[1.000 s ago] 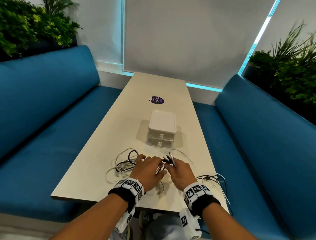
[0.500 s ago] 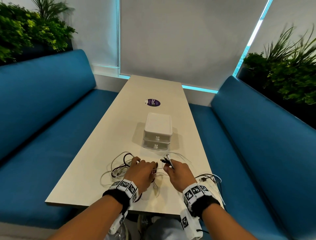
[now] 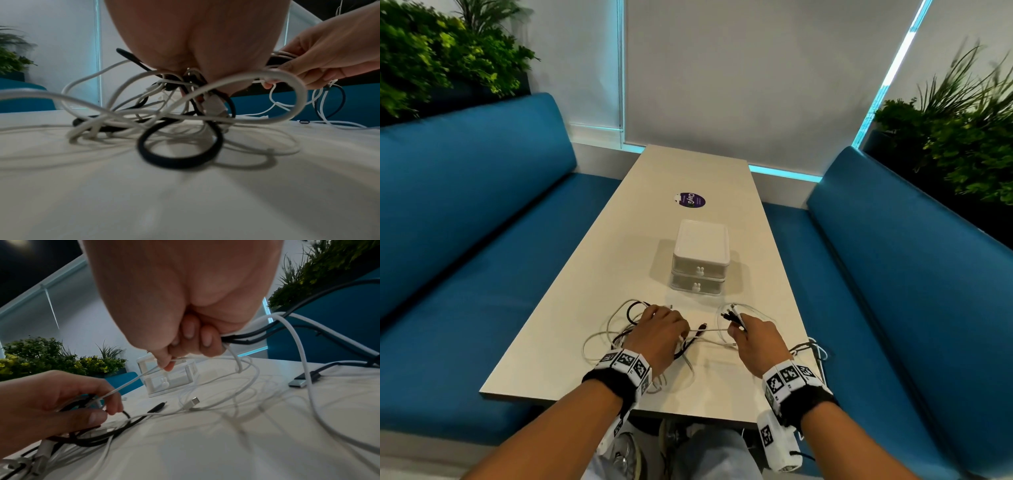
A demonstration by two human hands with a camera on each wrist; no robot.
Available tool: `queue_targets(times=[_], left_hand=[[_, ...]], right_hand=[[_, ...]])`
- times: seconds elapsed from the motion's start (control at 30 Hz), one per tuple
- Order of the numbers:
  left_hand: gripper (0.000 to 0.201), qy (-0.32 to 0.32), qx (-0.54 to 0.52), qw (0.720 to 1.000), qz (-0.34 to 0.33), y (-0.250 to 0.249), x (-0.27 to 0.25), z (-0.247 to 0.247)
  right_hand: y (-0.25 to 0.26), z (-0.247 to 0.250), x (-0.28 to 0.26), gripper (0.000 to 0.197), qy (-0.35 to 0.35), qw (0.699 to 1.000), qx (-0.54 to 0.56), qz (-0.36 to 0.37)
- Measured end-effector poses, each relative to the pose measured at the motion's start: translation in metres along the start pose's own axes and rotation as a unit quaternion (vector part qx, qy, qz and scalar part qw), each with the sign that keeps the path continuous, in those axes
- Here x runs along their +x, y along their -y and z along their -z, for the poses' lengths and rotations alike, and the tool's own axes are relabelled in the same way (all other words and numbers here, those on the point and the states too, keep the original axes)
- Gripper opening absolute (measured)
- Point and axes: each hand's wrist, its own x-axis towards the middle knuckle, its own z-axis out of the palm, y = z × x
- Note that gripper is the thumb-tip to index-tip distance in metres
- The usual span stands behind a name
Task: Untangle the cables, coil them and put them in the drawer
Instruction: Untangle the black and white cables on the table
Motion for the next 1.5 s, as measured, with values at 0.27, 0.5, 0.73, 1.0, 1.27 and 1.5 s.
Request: queue_targets(times=[0.27,0.5,0.73,1.0,1.27,1.5], left_hand=[[0.035,-0.023,0.064,0.997,-0.022,0.009,-0.003,-0.003],[0.016,0.031,0.100,0.994,0.024,-0.010,0.006,0.003],[0.025,0.028,0.103,0.994,0.014,-0.018,0.004,0.006],[0.016,-0.024,0.040,0.999,-0.006,-0.001,-0.001,0.006],[0.024,-0.006,0.023,1.000,0.015,0.004,-0.002,0.007],[0.034,-0.013,-0.022,0.999,0.041,-0.001,0.002,0.014]], right_hand=[[-0.026,0.013,-0.004,0.030,-0.013,0.996,-0.048,-0.076],[0.011,0.003,-0.008,0.025,-0.049,0.999,-0.023,-0.010],[0.048,-0.025,-0.006,0.027,0.059,0.995,-0.017,0.077],[0.032,-0.010,-0.002,0.025,0.074,0.996,-0.036,0.044],[0.017,0.000,-0.003,0.020,0.077,0.996,-0.049,0.007],[0.013,0.005,-0.007,0.020,0.071,0.997,-0.043,-0.013]])
